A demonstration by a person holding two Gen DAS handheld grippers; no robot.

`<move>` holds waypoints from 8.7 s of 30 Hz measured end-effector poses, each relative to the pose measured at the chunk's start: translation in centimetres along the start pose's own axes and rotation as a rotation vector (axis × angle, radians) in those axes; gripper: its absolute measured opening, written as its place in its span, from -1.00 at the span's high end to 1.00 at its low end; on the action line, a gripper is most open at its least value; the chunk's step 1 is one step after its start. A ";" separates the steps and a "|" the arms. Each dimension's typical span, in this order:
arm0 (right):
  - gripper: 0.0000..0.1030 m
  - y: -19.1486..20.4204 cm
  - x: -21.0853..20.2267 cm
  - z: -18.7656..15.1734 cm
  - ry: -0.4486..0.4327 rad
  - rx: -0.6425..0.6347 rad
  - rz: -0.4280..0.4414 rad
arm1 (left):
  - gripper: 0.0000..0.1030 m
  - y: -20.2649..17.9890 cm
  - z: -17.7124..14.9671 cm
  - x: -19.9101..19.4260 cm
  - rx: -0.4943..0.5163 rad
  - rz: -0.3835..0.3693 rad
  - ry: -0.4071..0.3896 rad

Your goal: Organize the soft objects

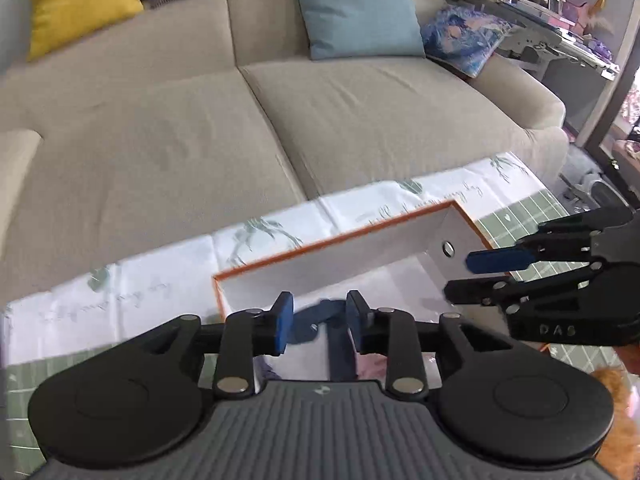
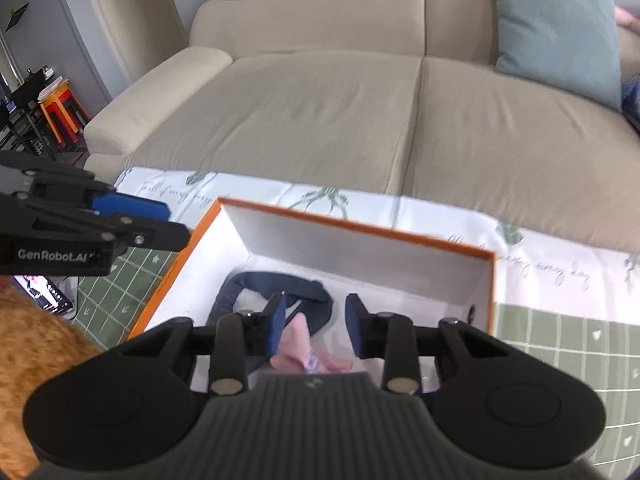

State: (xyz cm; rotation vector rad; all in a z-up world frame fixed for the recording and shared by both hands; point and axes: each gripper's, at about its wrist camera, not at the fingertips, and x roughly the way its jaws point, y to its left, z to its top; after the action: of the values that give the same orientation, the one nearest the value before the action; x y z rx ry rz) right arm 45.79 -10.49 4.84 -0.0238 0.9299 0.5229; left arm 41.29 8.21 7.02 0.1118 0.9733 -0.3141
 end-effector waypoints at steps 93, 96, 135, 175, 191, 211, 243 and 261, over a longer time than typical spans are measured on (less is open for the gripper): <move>0.09 2.8 -10.2 -36.7 -0.092 0.235 -0.253 | -0.52 -17.6 -29.8 1.7 -0.426 -0.117 -0.027; 0.00 2.5 -9.5 -36.8 -0.074 0.239 -0.242 | -0.45 -17.4 -29.7 2.6 -0.443 -0.133 -0.022; 0.45 8.6 -3.4 -36.7 -0.022 -0.365 -0.435 | 0.36 -16.6 -29.2 1.0 -0.340 -0.072 -0.080; 0.89 15.4 -20.5 -36.8 -0.276 -0.315 -0.220 | 0.37 -18.5 -31.4 -11.8 -0.274 -0.055 -0.186; 0.90 18.3 -29.7 -35.6 -0.396 -0.344 -0.199 | 0.40 -19.5 -30.2 -20.0 -0.210 -0.070 -0.288; 0.90 16.6 -34.8 -25.4 -0.569 -0.412 -0.198 | 0.40 -19.1 -20.3 -27.0 -0.038 -0.036 -0.448; 0.90 4.1 -13.8 1.1 -0.283 -0.208 0.037 | 0.40 -3.3 2.6 -9.3 -0.242 -0.138 -0.179; 0.65 0.7 2.2 0.3 0.075 -0.156 -0.017 | 0.24 -1.2 2.9 2.8 -0.101 -0.086 0.164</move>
State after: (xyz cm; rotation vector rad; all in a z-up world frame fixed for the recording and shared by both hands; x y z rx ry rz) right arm 46.72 -8.87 3.50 -0.1928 0.9598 0.5813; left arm 44.66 5.78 6.34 0.0037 1.1568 -0.3378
